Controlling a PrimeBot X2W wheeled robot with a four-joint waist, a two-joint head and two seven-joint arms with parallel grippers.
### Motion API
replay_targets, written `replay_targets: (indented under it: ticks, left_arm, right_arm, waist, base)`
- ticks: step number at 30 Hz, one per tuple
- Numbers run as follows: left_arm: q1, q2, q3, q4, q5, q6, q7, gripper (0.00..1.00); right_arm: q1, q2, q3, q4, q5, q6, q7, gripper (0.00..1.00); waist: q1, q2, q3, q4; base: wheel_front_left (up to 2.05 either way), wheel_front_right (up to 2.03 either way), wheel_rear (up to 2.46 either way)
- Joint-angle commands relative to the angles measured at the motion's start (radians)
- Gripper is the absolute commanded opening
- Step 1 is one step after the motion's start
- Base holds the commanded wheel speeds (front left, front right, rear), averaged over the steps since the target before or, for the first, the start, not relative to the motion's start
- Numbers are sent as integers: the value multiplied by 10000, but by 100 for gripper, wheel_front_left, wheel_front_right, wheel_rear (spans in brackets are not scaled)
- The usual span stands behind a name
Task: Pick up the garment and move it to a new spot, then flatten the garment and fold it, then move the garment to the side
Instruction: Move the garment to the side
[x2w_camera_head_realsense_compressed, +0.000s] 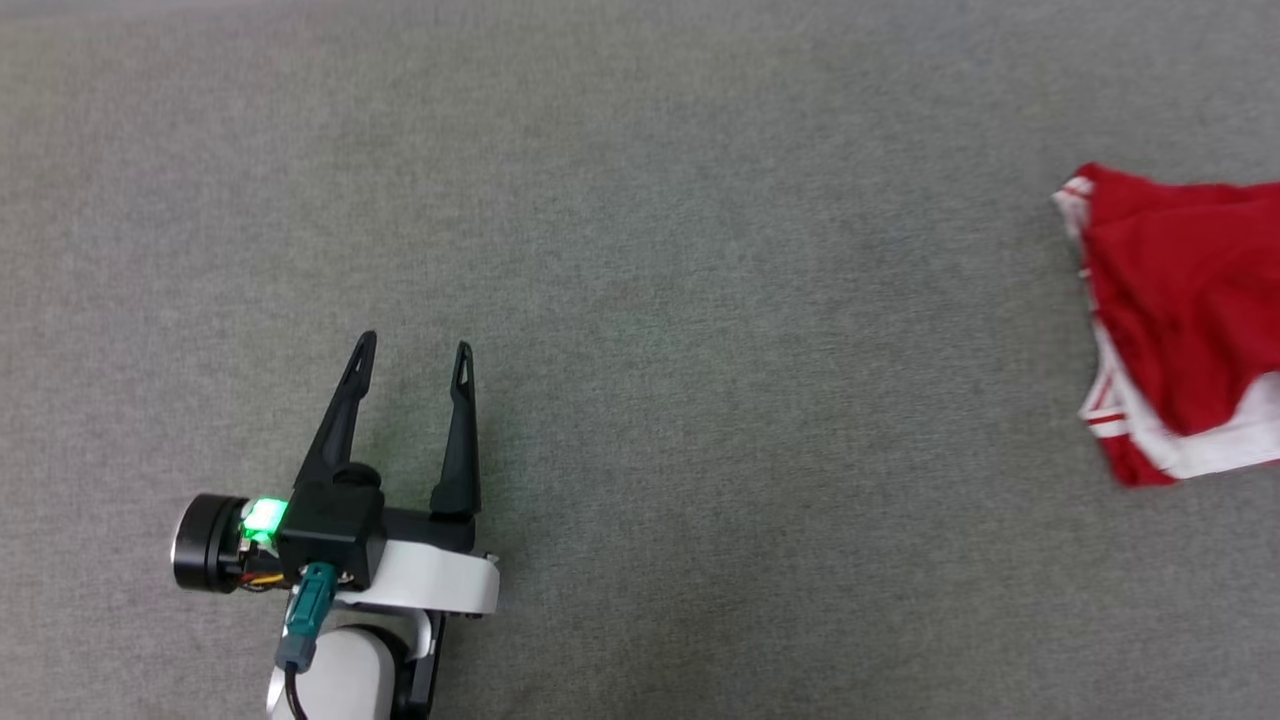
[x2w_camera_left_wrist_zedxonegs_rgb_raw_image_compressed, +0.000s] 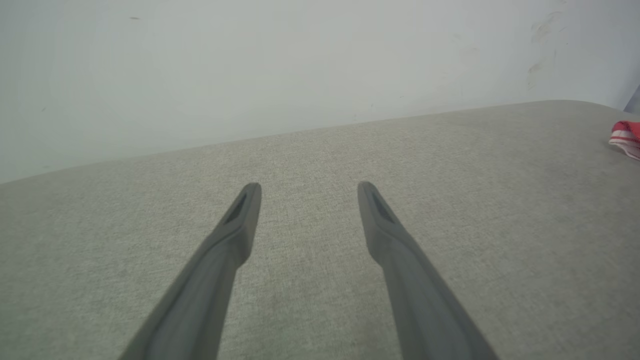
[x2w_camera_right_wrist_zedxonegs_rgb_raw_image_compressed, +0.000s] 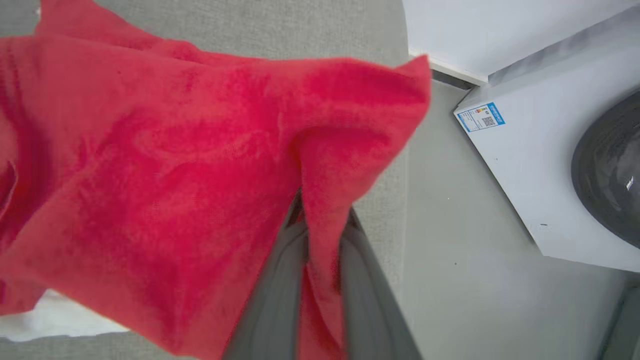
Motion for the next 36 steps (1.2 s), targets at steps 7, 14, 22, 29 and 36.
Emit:
replay_targets:
  ticks: [7,14,22,29,36]
  left_arm:
    - [-528,13,-192,-141,78,28,-21,100]
    - [-646,45,-257,-132,65,115,-21,100]
    - [-294,53,-297,49,-52,217,-21,100]
    - [291,-11,-275,223,-239,364,-21,100]
    - [973,-64,-138,323,-408,482,-21,100]
  right_arm:
    - [-730,-373,-1135,1781,-662,-17,-295,0]
    - [-1057,4,-1591,2776,-1014,-17,-504,0]
    - [-1157,538,-1901,3429,-1649,-17,-798,100]
    - [-733,870,-2089,2927,-2239,-18,-1894,100]
    - [-294,1753,-3279,1739,-3326,-18,-4355,100]
  waist:
    - [-2,0,952,481]
    - [-2,0,1053,555]
    - [-2,0,305,525]
    - [-2,0,-863,621]
    - [-2,0,-1799,838]
  base:
    - [0,0,0]
    - [0,0,0]
    - [0,0,0]
    - [0,0,0]
    - [0,0,0]
